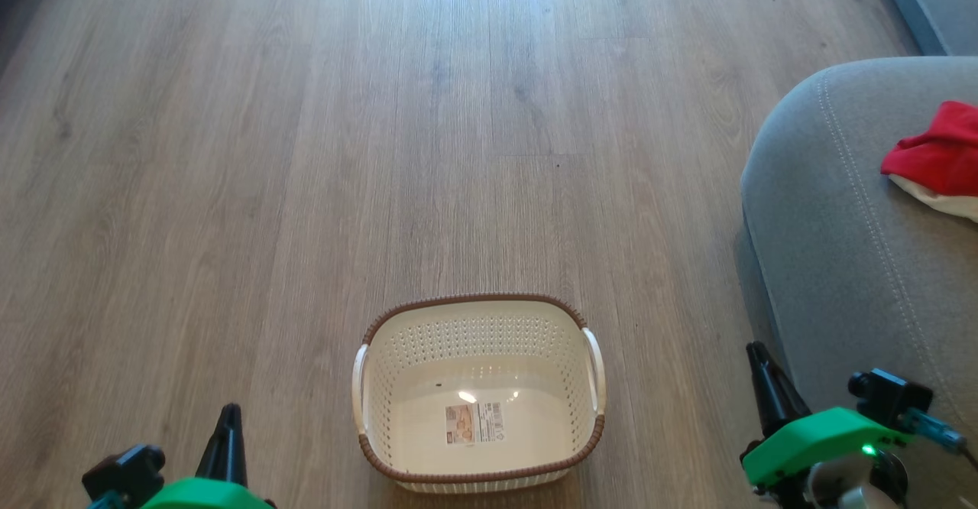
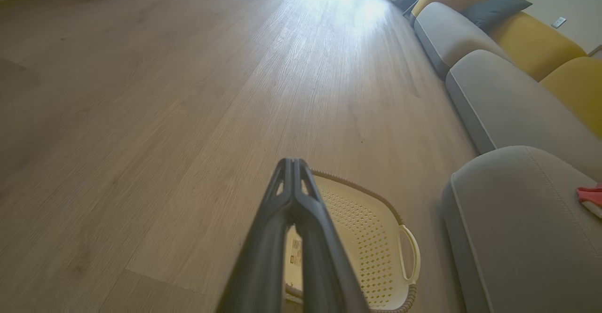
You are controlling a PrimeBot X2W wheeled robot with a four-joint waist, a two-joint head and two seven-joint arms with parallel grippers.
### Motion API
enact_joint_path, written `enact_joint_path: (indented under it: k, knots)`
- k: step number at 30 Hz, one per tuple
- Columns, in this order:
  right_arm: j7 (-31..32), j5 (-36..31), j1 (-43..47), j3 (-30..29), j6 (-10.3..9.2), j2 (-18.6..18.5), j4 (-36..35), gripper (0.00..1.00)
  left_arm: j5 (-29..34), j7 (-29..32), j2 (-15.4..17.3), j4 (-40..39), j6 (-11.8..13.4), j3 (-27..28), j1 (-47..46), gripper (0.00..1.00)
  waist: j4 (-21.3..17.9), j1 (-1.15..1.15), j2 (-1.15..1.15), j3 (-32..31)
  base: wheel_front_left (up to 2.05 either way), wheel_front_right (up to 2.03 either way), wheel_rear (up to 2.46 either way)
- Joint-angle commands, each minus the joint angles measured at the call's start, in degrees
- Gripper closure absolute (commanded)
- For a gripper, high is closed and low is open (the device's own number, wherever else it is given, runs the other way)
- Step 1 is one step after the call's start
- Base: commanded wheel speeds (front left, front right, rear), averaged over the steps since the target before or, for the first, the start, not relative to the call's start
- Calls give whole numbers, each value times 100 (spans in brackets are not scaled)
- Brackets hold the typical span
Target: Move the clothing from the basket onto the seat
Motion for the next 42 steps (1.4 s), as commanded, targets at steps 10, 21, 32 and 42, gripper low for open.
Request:
enact_joint_path:
  k: [10, 21, 32, 42]
  knots:
    - [171, 658, -318, -133, 0, 34, -287, 100, -735, 173, 29, -190, -75, 122, -393, 100, -11, 0, 0, 9, 0, 0, 0]
    - [369, 1373, -348, -260, 0, 65, -380, 100, -1543, 375, 29, -184, -139, 160, -525, 100, -24, 0, 0, 20, 0, 0, 0]
    - [551, 2027, -375, -376, 0, 95, -466, 100, -2281, 560, 30, -180, -197, 196, -645, 100, -36, 0, 0, 30, 0, 0, 0]
    - [716, 2623, -400, -482, 0, 121, -544, 100, -2954, 729, 31, -175, -249, 228, -755, 100, -47, 0, 0, 39, 0, 0, 0]
